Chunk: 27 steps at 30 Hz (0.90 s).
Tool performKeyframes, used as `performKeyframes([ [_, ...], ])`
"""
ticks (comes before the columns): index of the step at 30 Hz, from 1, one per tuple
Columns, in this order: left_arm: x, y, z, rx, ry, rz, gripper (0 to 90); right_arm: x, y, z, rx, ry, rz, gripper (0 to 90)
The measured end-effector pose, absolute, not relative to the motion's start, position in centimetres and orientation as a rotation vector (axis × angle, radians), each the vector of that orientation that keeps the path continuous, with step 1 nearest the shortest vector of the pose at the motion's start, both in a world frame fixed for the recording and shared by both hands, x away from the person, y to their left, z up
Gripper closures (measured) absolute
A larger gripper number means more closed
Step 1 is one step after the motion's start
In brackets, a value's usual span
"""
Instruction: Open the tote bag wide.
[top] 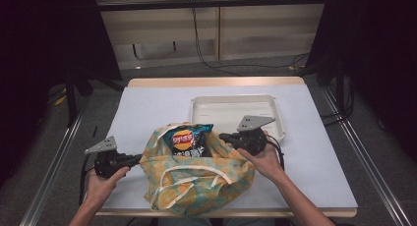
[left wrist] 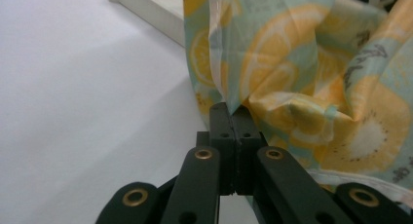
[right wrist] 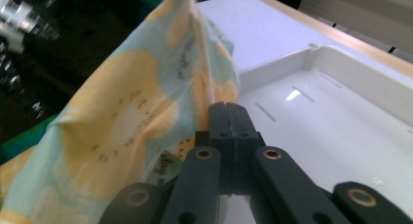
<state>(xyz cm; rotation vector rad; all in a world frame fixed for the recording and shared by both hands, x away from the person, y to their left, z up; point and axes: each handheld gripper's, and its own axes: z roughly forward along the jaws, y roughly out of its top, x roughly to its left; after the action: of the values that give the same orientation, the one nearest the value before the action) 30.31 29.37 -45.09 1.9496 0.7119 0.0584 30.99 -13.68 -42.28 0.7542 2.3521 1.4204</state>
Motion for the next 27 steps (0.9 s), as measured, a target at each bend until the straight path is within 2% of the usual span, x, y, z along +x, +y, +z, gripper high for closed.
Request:
performKeyframes([
  [2,30.2,29.2,-45.1,1.956,0.698,0.057,89.4,30.7,-13.5,-42.7,0.75,2.366,1.407,90.0],
  [5,30.2,29.6,-44.7,1.912,0.714,0.087,78.9,30.4,-13.5,-43.2,0.751,2.386,1.403,90.0],
  [9,30.0,30.8,-42.8,1.817,0.713,0.127,68.3,30.1,-13.6,-42.3,0.737,2.361,1.423,90.0],
  [14,29.3,32.0,-40.3,1.739,0.674,0.186,66.0,30.0,-14.3,-41.3,0.745,2.311,1.453,90.0],
  [21,29.2,33.2,-39.5,1.707,0.702,0.226,62.1,29.7,-16.0,-40.0,0.758,2.238,1.511,86.3],
  [27,28.5,34.1,-39.4,1.683,0.714,0.251,59.5,29.3,-16.6,-38.7,0.76,2.182,1.551,73.4],
])
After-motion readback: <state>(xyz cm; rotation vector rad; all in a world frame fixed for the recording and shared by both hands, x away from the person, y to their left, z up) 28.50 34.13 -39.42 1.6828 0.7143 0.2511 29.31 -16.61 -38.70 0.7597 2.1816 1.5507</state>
